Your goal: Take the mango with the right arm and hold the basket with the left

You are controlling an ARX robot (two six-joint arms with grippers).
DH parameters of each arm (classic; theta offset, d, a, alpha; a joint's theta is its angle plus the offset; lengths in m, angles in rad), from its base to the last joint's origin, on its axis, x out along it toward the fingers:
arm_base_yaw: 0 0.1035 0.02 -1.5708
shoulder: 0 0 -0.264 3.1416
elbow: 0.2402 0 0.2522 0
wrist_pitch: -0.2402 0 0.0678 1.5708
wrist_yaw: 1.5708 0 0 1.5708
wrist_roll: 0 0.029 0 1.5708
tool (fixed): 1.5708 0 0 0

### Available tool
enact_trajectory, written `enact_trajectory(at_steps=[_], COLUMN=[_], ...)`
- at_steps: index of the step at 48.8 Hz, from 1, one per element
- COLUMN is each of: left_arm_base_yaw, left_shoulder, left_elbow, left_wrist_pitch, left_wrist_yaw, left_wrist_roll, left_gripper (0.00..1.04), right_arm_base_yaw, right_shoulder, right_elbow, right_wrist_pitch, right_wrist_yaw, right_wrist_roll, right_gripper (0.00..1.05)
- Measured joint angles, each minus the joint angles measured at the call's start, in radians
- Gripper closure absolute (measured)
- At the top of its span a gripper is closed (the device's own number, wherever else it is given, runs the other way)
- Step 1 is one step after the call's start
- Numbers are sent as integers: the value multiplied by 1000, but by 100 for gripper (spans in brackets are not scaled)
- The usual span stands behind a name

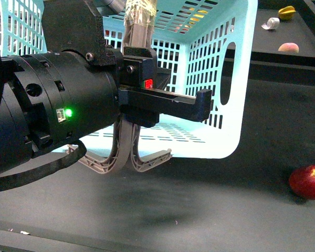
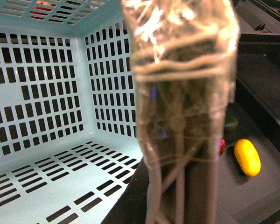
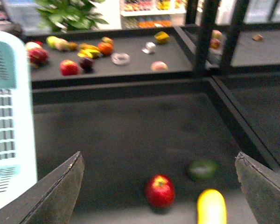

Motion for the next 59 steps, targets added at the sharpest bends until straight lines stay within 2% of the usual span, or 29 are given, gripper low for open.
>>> enact_trajectory(at_steps=[4, 11, 18, 24, 36, 43, 48, 59], left_arm_base_yaw=[0, 0, 0, 0, 0, 0, 0, 0], left_shoulder=[0, 0, 0, 0, 0, 0, 0, 0], left_elbow=[0, 0, 0, 0, 0, 0, 0, 0], left_wrist_pitch=[0, 0, 0, 0, 0, 0, 0, 0], left_wrist_yaw=[0, 0, 0, 0, 0, 1, 0, 0], left_wrist_roll=[2, 1, 3, 3, 5, 5, 5, 5], left_gripper=[100, 100, 100, 100, 100, 100, 100, 100], right_arm_base_yaw=[-37, -155, -299, -380, -515, -579, -621, -678], right_shoulder=[88, 294, 597, 845, 1356, 1600, 1766, 2032], right_elbow=[4, 24, 41, 59, 139, 196, 245, 368], right_wrist_pitch=[43, 169, 401, 577, 900, 1024, 1083, 1096], right_wrist_yaw=[-12, -130, -278, -329, -351, -343, -343, -330], right_wrist_roll=[13, 13, 18, 20, -9, -35, -57, -66], right_gripper=[8, 8, 8, 8, 8, 8, 8, 8])
